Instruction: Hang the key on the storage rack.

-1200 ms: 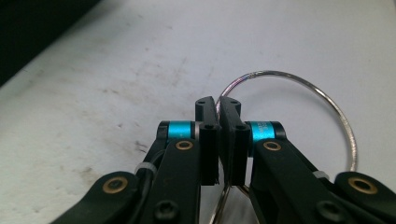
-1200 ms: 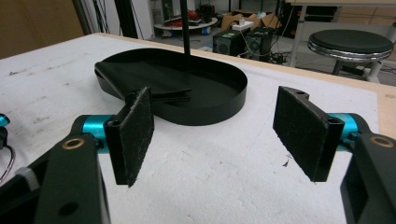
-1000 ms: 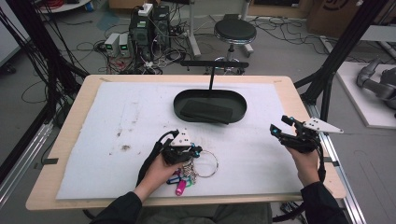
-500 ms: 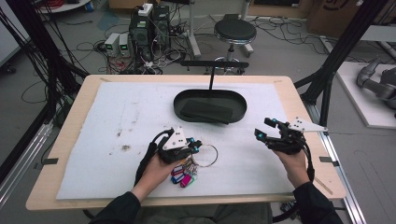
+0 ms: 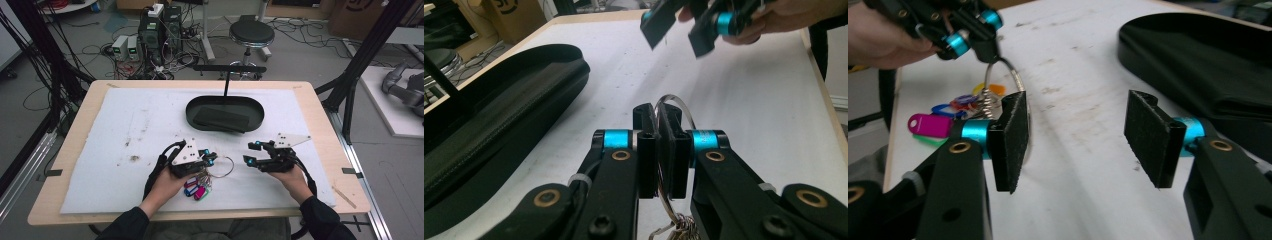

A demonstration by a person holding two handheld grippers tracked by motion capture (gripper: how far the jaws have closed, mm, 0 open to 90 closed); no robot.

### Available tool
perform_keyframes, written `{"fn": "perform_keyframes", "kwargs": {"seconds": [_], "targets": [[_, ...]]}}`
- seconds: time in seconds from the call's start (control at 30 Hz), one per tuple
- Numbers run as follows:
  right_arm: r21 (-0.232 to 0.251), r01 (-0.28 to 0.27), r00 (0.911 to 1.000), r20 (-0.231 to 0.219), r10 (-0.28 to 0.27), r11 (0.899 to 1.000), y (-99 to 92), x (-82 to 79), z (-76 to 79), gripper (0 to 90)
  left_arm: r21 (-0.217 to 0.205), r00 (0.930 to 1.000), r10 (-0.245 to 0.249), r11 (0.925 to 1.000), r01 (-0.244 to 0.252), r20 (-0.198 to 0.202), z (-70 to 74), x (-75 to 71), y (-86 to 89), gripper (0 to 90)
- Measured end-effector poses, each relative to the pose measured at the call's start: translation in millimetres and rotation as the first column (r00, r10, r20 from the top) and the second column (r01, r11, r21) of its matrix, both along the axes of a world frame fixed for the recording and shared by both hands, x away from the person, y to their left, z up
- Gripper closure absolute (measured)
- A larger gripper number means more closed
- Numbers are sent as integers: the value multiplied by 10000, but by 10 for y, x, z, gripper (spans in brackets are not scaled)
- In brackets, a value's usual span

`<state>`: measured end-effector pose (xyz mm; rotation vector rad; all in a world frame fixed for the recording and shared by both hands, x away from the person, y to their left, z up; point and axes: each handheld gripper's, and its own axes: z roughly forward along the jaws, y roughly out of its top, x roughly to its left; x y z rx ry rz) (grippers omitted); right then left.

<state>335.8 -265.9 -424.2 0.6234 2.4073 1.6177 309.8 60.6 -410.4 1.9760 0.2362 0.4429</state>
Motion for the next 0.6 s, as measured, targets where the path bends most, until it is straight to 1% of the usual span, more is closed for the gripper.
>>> {"fn": "perform_keyframes", "kwargs": {"seconds": [0.13,0.27,0.47,0.57,0.6], "targets": [[-284,-574,9982,-165,569,9979,150,0,-54,496,14,10000,9,10000,-9,10,0,-9,8,863],[-693,-1109,9935,-326,1089,9914,283,4,-119,541,49,10000,0,10000,0,45,0,-13,20,863],[-1065,-1502,9883,-443,1463,9829,387,13,-185,641,0,10000,-46,10000,46,53,-2,-20,22,863],[-1167,-1637,9860,-524,1585,9796,402,10,-199,722,21,10000,-11,10000,11,45,-4,-18,29,863],[-1207,-1665,9857,-461,1620,9786,403,11,-201,752,36,10000,-12,10000,12,48,-5,-13,33,862]]}}
